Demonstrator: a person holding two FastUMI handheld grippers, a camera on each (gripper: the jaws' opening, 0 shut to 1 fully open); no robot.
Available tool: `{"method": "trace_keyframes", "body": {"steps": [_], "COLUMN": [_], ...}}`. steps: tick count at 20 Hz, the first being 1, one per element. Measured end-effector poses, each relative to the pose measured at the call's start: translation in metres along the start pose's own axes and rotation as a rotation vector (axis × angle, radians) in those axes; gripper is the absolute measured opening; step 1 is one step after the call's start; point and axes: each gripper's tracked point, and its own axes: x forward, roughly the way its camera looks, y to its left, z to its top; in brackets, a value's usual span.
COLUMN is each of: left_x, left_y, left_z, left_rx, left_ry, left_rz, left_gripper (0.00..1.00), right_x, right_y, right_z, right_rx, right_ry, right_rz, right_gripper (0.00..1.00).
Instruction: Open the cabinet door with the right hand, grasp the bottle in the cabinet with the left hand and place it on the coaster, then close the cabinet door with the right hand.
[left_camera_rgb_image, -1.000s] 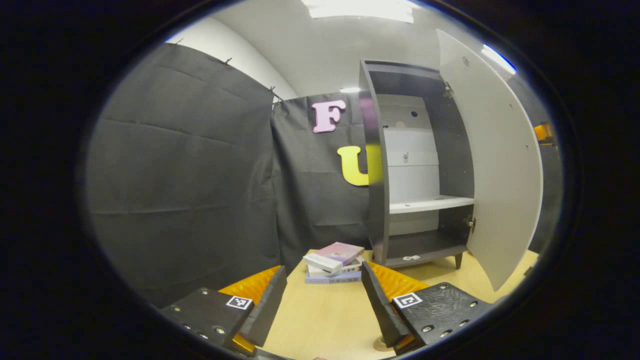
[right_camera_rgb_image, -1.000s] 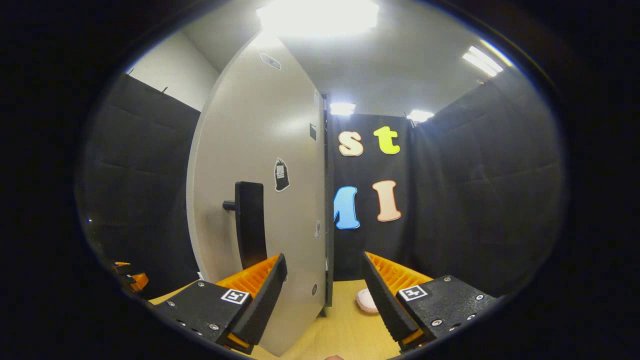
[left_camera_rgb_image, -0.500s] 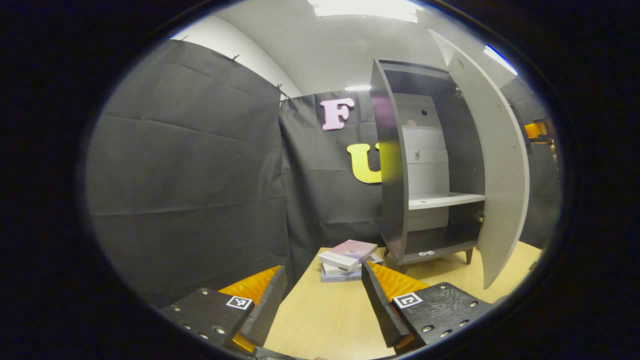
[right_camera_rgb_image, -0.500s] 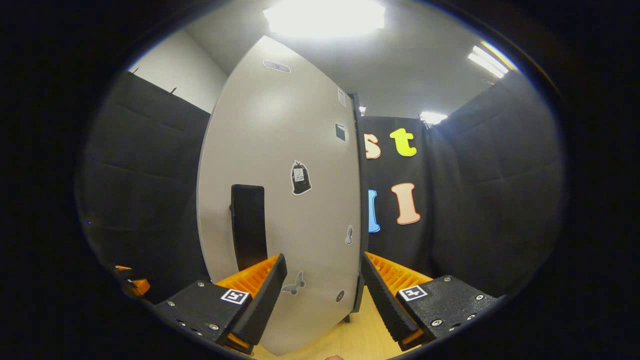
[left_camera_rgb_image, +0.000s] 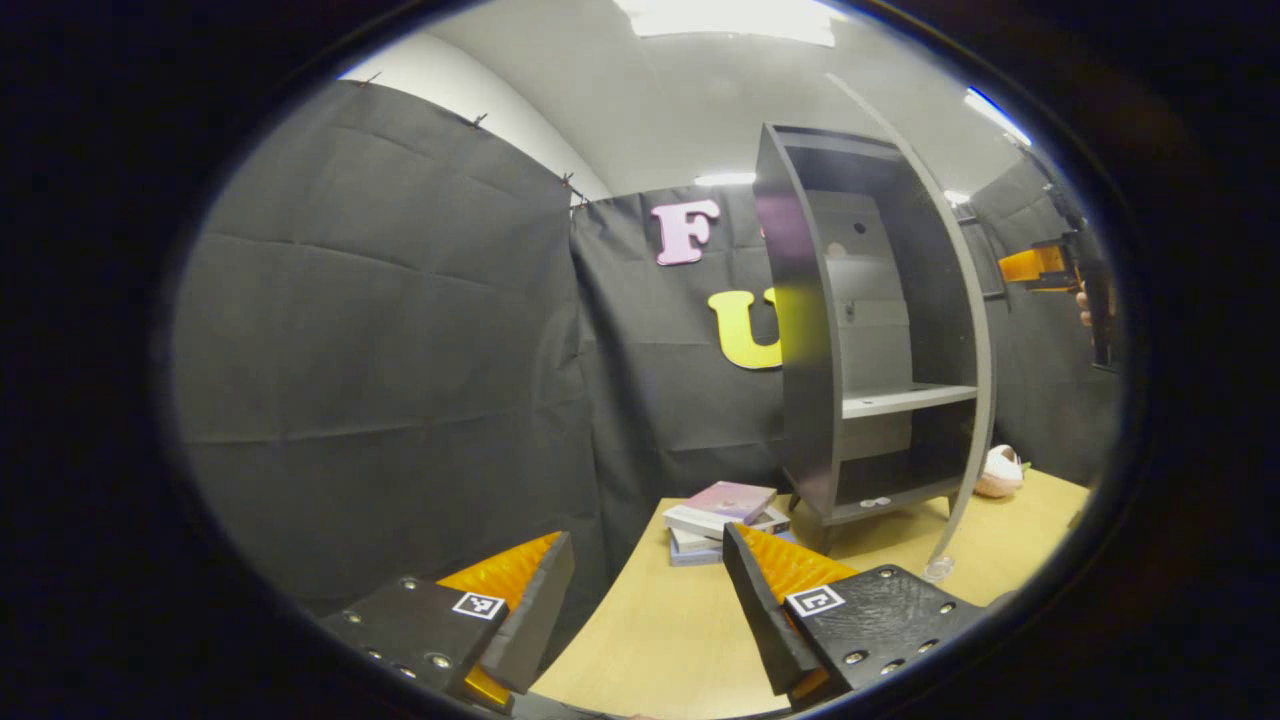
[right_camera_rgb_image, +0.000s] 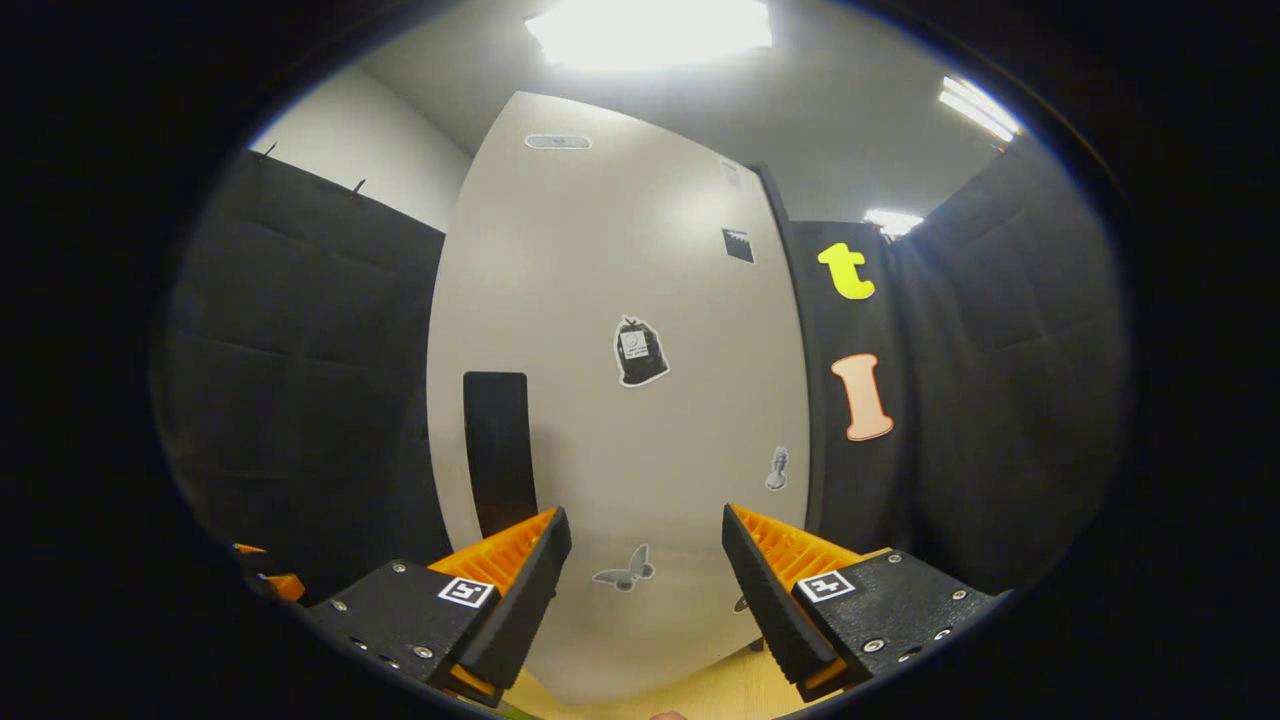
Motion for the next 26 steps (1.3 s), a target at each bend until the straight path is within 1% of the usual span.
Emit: {"method": "trace_keyframes", "body": {"steps": [3, 4, 6, 11, 12, 13, 14, 17, 18, 20, 21, 22, 23, 26], "left_x": [0.001, 0.002, 0.001, 0.011, 0.012, 0.011, 0.011, 0.009, 0.008, 0.005, 0.005, 0.004, 0.001, -0.006], "left_y": [0.009, 0.011, 0.014, 0.001, -0.004, -0.009, -0.015, -0.041, -0.052, -0.068, -0.076, -0.085, -0.092, -0.119], "left_z": [0.002, 0.005, 0.013, 0.025, 0.028, 0.032, 0.035, 0.052, 0.057, 0.064, 0.067, 0.071, 0.075, 0.083], "left_rx": [-0.014, -0.020, -0.018, -0.038, -0.043, -0.042, -0.042, -0.071, -0.084, -0.094, -0.091, -0.087, -0.084, -0.072], "left_ry": [0.011, 0.004, -0.015, -0.029, -0.034, -0.035, -0.038, -0.042, -0.048, -0.060, -0.063, -0.066, -0.070, -0.078], "left_rz": [0.005, 0.002, -0.008, -0.053, -0.059, -0.062, -0.065, -0.096, -0.105, -0.113, -0.113, -0.113, -0.116, -0.129], "left_gripper": [0.90, 0.86, 0.86, 0.86, 0.90, 0.86, 0.86, 0.86, 0.90, 0.82, 0.86, 0.86, 0.90, 0.90], "right_x": [0.008, 0.010, 0.006, -0.018, -0.025, -0.031, -0.038, -0.058, -0.063, -0.073, -0.078, -0.083, -0.089, -0.103], "right_y": [0.008, 0.011, 0.011, -0.003, -0.005, -0.006, -0.007, -0.027, -0.035, -0.051, -0.061, -0.071, -0.080, -0.105], "right_z": [-0.001, -0.001, 0.000, -0.001, -0.001, -0.001, -0.001, -0.005, -0.006, -0.006, -0.005, -0.004, -0.002, -0.001], "right_rx": [0.018, 0.020, 0.018, 0.009, 0.010, 0.014, 0.019, 0.002, -0.008, -0.028, -0.044, -0.059, -0.067, -0.075], "right_ry": [0.014, 0.013, 0.013, 0.014, 0.009, 0.008, 0.006, 0.021, 0.020, 0.018, 0.015, 0.011, 0.007, -0.002], "right_rz": [0.015, 0.012, 0.000, -0.044, -0.042, -0.027, -0.013, -0.025, -0.034, -0.044, -0.053, -0.063, -0.070, -0.082], "right_gripper": [0.94, 0.95, 0.95, 0.94, 0.91, 0.95, 0.95, 0.94, 0.95, 0.95, 0.95, 0.95, 0.95, 0.94]}}
